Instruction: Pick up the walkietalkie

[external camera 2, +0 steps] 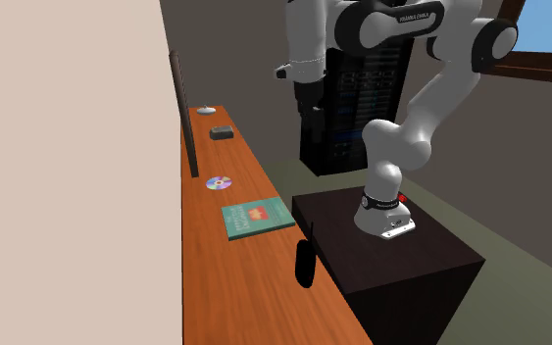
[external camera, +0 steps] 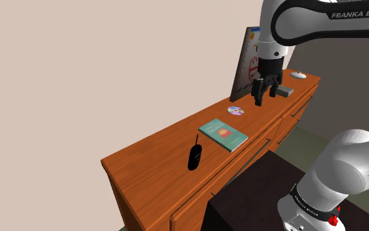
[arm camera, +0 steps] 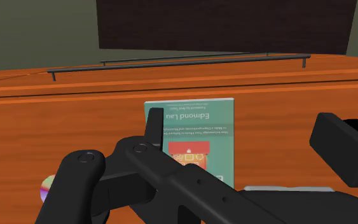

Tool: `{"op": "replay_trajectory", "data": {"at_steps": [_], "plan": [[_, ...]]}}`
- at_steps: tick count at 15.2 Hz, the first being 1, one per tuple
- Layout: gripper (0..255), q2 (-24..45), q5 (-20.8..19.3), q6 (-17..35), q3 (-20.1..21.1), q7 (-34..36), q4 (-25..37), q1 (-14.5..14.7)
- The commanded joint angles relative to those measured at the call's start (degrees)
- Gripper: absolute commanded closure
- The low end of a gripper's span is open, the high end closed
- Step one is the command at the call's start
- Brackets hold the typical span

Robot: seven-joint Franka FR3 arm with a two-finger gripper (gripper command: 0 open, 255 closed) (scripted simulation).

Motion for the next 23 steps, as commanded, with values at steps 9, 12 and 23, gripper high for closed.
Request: {"op": "replay_trajectory", "data": {"at_steps": [9, 12, 23], "plan": [[0, -1.83, 13.81, 10.4, 9.15, 24.42, -9.41, -0.99], [0, -0.37, 18.97, 15.9, 13.21, 33.27, -11.46, -1.16], [0, 15.82, 32.05, 41.52, 30.02, 64.37, -10.44, -5.38]]}}
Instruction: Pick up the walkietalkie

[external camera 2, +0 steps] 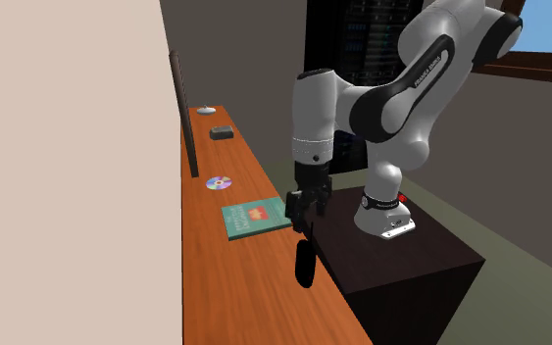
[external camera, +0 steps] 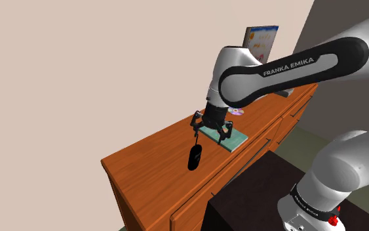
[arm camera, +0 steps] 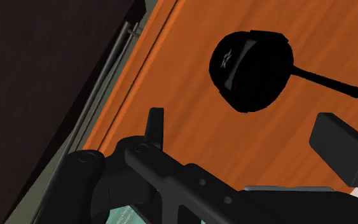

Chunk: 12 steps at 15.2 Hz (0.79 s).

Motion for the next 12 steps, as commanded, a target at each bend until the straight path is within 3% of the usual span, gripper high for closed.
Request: {"op": "replay_trajectory", "data": {"at_steps": [1, 11, 12], "plan": [[0, 3.89, 1.18, 5.47, 3.42, 6.35, 0.87, -1.34], [0, 10.39, 1.45, 14.6, 6.54, 7.84, -1.22, -2.42], [255, 10.41, 1.46, 14.63, 6.6, 7.9, -1.22, -2.4]]}}
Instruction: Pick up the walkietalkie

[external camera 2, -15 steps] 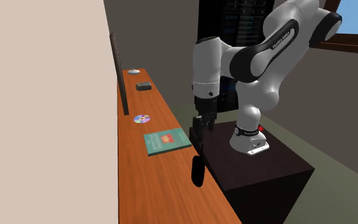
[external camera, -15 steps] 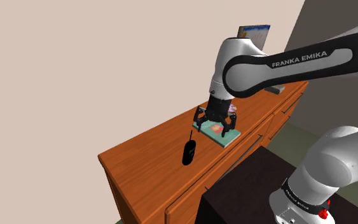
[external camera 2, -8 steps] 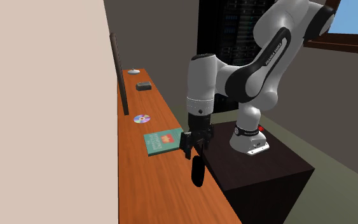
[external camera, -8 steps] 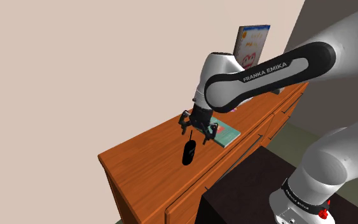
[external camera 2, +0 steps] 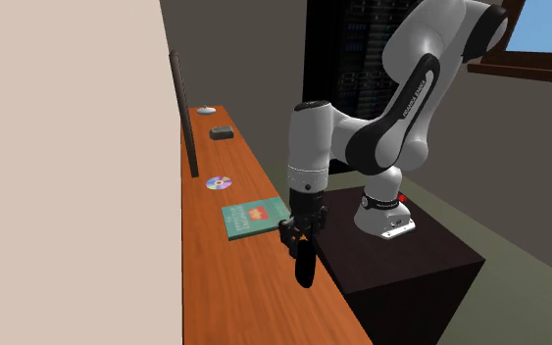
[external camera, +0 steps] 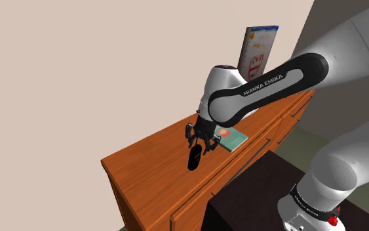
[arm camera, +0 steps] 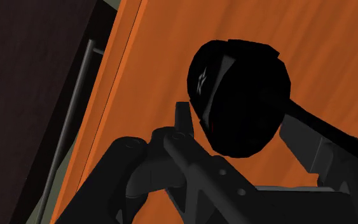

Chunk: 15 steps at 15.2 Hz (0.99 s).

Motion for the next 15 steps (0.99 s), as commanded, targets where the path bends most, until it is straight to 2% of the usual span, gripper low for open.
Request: {"op": "replay_trajectory", "data": {"at_steps": [1, 9, 15], "plan": [[255, 0.14, 0.02, 0.22, 0.07, 0.01, -0.07, 0.0], [255, 0.17, -0.03, 0.22, 0.02, -0.05, -0.04, -0.05], [255, -4.05, -0.16, -5.87, -1.68, 0.16, 1.92, 0.35]]}}
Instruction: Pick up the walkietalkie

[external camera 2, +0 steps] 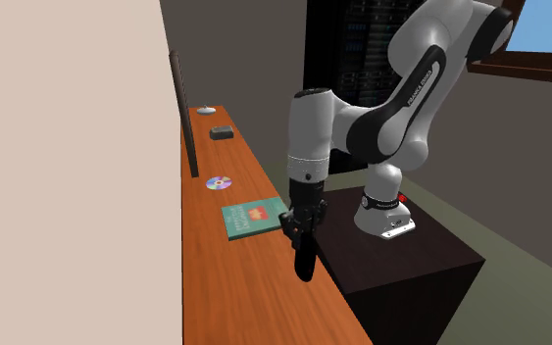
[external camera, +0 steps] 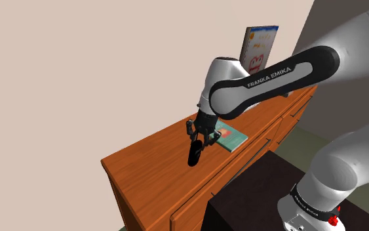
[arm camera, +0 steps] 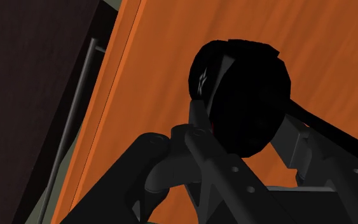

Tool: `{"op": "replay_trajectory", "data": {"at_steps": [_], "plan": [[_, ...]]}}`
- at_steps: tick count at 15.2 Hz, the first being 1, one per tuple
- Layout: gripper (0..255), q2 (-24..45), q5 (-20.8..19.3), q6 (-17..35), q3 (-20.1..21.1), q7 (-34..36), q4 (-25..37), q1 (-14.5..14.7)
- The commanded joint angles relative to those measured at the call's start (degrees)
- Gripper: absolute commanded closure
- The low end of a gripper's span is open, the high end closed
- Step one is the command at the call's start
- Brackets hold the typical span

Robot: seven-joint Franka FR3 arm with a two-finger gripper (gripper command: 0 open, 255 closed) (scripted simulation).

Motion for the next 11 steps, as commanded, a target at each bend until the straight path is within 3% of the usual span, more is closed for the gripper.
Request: {"op": "replay_trajectory", "data": {"at_steps": [1, 11], "plan": [[255, -1.54, -0.04, -2.2, -0.66, 0.05, 0.66, 0.17], [255, -5.76, -0.96, -9.83, -2.85, 0.71, 4.15, 0.32]]}}
